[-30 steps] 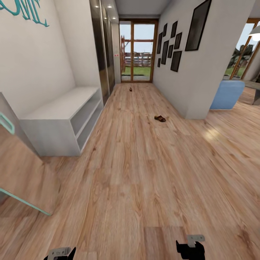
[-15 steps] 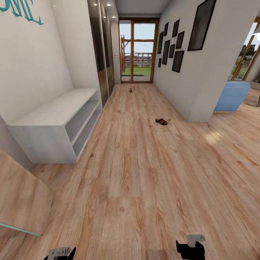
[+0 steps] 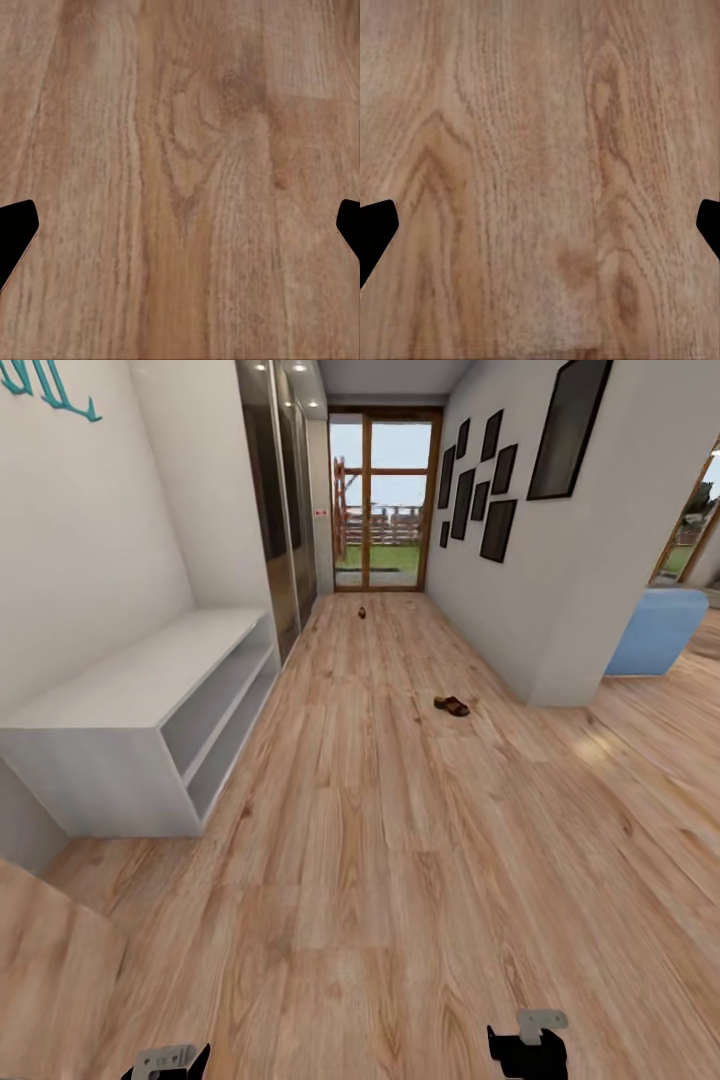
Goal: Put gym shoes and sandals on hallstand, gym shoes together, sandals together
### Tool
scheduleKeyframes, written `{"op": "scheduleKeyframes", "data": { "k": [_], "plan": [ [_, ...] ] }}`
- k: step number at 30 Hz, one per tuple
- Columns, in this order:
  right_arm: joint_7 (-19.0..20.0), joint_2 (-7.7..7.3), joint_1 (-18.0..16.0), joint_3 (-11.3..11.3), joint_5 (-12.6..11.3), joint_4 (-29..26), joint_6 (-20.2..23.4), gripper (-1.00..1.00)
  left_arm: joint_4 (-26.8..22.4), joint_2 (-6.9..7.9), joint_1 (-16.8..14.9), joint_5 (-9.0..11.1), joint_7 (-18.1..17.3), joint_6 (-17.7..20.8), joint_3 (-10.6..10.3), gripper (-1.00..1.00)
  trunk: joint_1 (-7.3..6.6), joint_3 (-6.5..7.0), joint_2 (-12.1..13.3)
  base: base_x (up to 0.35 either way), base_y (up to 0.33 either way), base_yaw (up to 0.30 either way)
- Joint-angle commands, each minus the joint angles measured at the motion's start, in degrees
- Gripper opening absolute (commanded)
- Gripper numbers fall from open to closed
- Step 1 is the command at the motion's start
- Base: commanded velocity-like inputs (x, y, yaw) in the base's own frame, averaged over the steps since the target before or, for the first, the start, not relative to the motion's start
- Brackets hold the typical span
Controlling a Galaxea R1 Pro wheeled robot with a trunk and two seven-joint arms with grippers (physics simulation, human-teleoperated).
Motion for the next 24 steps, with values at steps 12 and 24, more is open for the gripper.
{"op": "scheduleKeyframes", "data": {
  "k": [12,24],
  "plan": [
    [-0.19,0.01,-0.04,-0.45,0.61,0.06,-0.18,1.00,0.06,-0.02,-0.03,0.43,-0.60,0.01,0.27,1.00,0.02,-0.05,-0.02,0.339,0.000,0.000],
    [-0.22,0.01,-0.04,-0.45,0.61,0.05,-0.18,1.00,0.06,-0.02,-0.02,0.43,-0.60,0.01,0.27,1.00,0.02,-0.05,-0.02,0.339,0.000,0.000]
  ]
}}
